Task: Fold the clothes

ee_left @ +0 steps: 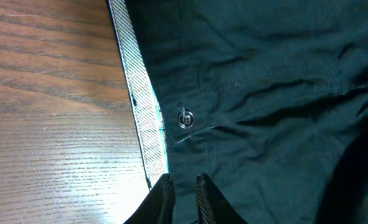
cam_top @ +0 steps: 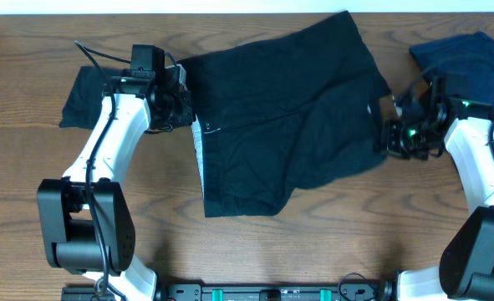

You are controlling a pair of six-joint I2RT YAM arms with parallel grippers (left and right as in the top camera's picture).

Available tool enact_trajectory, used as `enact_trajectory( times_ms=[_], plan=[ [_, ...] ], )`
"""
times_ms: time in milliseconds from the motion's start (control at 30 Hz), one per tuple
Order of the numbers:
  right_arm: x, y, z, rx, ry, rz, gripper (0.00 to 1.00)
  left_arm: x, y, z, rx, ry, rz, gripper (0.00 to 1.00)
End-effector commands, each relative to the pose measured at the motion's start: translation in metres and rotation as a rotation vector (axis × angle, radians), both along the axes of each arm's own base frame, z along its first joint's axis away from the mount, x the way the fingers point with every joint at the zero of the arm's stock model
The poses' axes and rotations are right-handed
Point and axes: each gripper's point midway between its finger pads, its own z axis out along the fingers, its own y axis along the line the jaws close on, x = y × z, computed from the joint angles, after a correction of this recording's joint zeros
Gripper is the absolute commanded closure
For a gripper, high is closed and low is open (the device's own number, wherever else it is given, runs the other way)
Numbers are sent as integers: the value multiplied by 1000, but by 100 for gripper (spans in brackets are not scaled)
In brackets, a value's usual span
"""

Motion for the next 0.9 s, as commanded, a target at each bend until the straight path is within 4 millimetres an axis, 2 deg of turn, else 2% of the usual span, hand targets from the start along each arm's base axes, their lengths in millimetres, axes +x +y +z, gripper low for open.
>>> enact_trajectory(
  times_ms=[0,100,233,400,467,567,733,767,800,833,867],
  plan=[
    [-28,-25,-23,-152,160,-159,99,-1,2,4,8,-9,10,84],
    [-45,-50,-33,-285,233,-268,99,-1,2,4,9,-10,9,84],
    [-53,-75,-33,-386,263,-356,99,0,2,4,8,-13,10,85],
    [-68,-74,-32,-383,327,-376,99,0,3,4,9,-12,10,84],
    [-80,-74,-30,-402,372,-362,99,-1,3,4,10,-10,11,84],
    [-99,-83,-25,-483,445,-373,99,-1,3,4,10,-9,11,84],
    [-99,-84,-25,-490,446,-370,98,-1,6,4,7,-5,26,85],
    [-99,-84,-25,-488,444,-371,91,-1,7,4,4,-2,36,85],
    [-97,-82,-26,-475,435,-367,77,-2,9,6,0,3,53,85],
    [-94,-79,-27,-455,424,-354,58,-3,10,7,-3,8,65,85],
    [-90,-76,-28,-433,411,-341,50,-4,11,8,-5,12,73,85]
  ],
)
